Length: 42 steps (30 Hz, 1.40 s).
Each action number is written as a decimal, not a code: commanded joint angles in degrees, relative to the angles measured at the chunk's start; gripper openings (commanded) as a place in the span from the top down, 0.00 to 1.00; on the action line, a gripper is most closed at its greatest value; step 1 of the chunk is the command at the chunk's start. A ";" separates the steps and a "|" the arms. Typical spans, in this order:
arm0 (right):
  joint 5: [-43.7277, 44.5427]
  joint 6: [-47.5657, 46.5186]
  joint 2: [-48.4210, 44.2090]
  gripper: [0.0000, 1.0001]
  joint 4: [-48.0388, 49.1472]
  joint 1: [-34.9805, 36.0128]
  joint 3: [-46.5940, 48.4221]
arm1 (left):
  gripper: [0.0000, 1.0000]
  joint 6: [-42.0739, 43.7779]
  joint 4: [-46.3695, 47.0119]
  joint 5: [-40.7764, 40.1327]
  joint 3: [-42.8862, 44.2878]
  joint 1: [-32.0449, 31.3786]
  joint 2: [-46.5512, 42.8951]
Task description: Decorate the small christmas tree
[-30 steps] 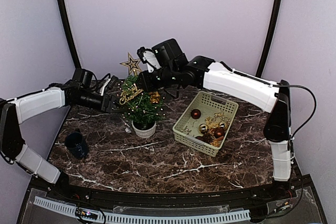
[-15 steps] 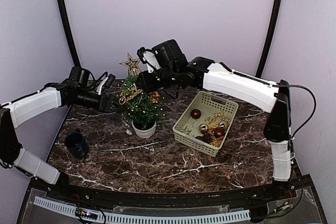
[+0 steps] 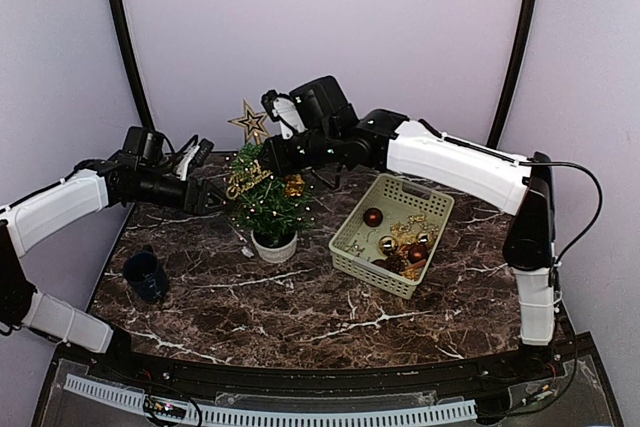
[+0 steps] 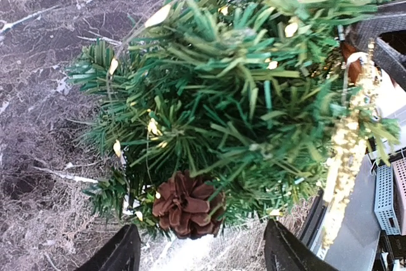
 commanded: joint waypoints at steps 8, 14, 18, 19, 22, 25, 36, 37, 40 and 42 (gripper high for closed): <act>1.60 0.38 -5.26 0.54 1.09 0.29 -1.11 | 0.25 -1.30 -1.34 -6.83 -2.82 0.07 -9.82; 2.36 0.43 -5.65 0.41 0.68 0.29 -1.12 | 0.24 -2.76 -1.27 -9.10 -2.74 0.13 -11.92; 3.46 0.62 -7.87 0.29 1.26 0.29 -2.83 | 0.22 -4.08 -0.69 -12.13 -2.73 0.20 -13.34; 3.43 0.64 -8.91 0.27 1.55 0.28 -3.64 | 0.20 -4.39 -0.50 -13.76 -2.98 0.28 -13.81; 3.26 0.42 -12.51 0.20 1.75 0.10 -6.79 | 0.14 -4.76 1.28 -17.69 -4.01 1.11 -14.45; 4.26 2.28 -16.86 0.16 3.14 -1.94 -13.26 | 0.11 -5.58 4.24 -19.22 -6.34 4.72 -14.02; 2.20 8.06 -35.23 0.07 17.05 -25.14 -52.16 | 0.09 -6.68 9.15 -22.17 -9.16 25.53 -15.57; 2.33 8.50 -36.60 0.06 17.97 -27.60 -55.07 | 0.08 -6.67 8.91 -23.42 -9.13 26.03 -15.90; 3.90 9.24 -42.16 0.06 21.00 -34.51 -64.65 | 0.07 -5.52 8.10 -25.02 -8.93 26.99 -17.64; 4.41 9.05 -46.43 0.05 23.01 -38.56 -69.77 | 0.07 -5.18 7.81 -25.16 -9.34 27.04 -19.16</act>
